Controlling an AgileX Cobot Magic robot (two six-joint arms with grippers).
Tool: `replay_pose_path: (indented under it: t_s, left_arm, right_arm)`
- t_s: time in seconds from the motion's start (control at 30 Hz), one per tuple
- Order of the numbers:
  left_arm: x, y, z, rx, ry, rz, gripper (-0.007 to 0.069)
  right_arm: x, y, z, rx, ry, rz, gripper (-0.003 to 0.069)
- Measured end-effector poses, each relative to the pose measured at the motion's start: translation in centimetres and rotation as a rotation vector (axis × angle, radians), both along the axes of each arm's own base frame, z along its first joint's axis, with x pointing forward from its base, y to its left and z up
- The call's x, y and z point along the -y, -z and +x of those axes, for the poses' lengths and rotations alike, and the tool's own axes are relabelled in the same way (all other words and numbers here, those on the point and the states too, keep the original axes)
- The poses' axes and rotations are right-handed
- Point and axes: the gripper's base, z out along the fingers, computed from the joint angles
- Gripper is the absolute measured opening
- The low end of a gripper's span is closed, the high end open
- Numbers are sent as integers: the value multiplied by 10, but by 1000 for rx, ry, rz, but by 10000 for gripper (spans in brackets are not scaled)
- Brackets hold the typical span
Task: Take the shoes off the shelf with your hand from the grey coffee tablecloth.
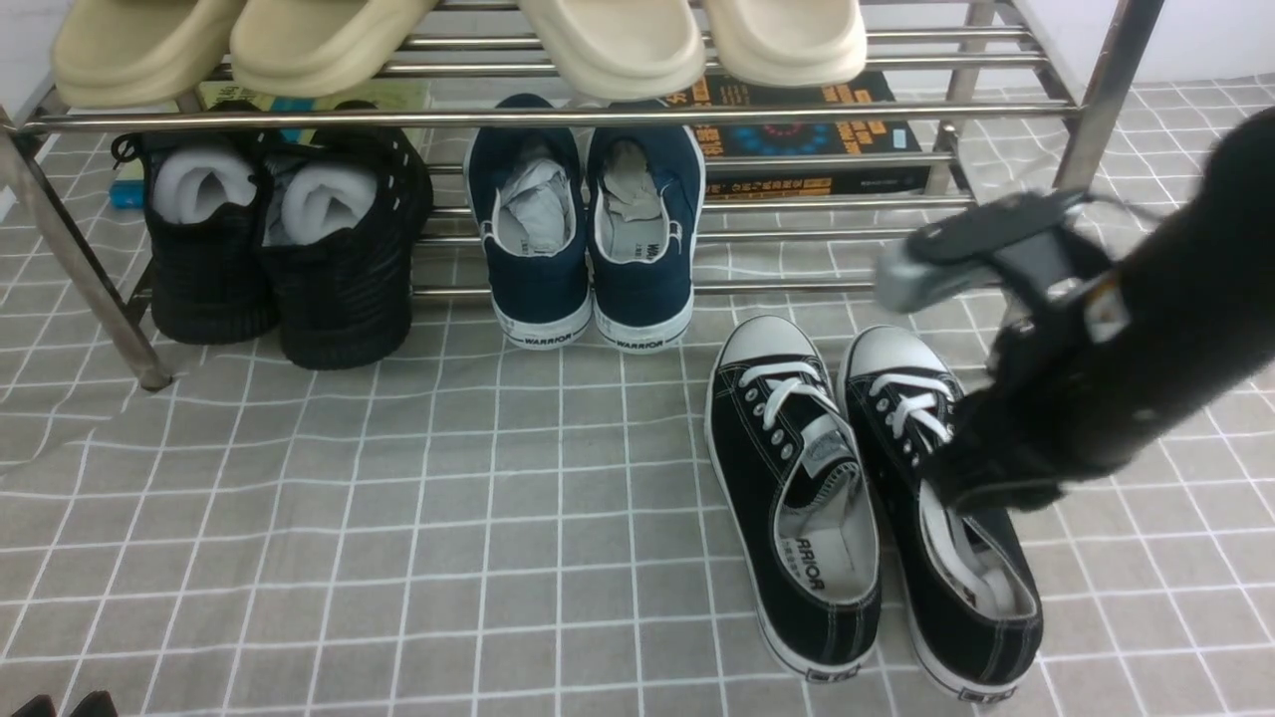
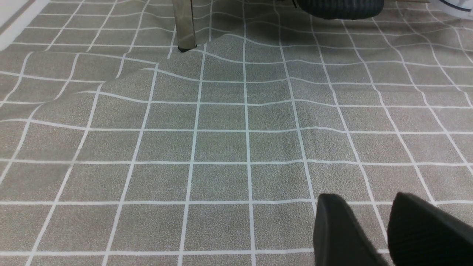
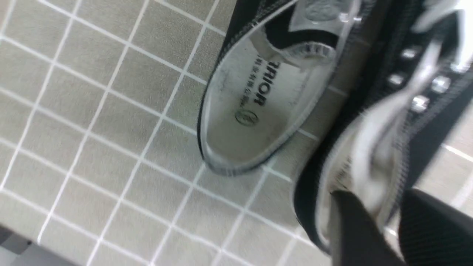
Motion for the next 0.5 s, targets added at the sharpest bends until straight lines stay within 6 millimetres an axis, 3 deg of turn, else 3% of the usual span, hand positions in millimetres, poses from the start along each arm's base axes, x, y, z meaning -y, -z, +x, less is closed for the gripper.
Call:
replay_pose_path:
  t_s: [0.07,0.1,0.2,0.23,0.27,0.3,0.37,0.43,0.5]
  left_arm:
    - [0,0,0,0,0,0,239]
    - [0,0,0,0,0,0,239]
    - [0,0,0,0,0,0,239]
    - [0,0,0,0,0,0,239]
    - [0,0,0,0,0,0,239]
    - [0,0,0,0,0,0,239]
    - [0,0,0,0,0,0,239]
    - [0,0,0,0,0,0,239]
    - [0,0,0,0,0,0,239]
  right_arm:
    - [8,-12,-10,37,1,-4,105]
    - [20,-25,-26,86,19,4,22]
    - [37,-32,-49,172,35,33,-13]
    - [48,-30,-65,287,37,81,-15]
    - [48,-26,-65,275,36,73,-15]
    - [56,-22,-77,384,37,134,-15]
    - [63,14,-89,485,34,195,-15]
    - [65,25,-94,539,34,230,-15]
    - [70,51,-102,586,32,263,-15]
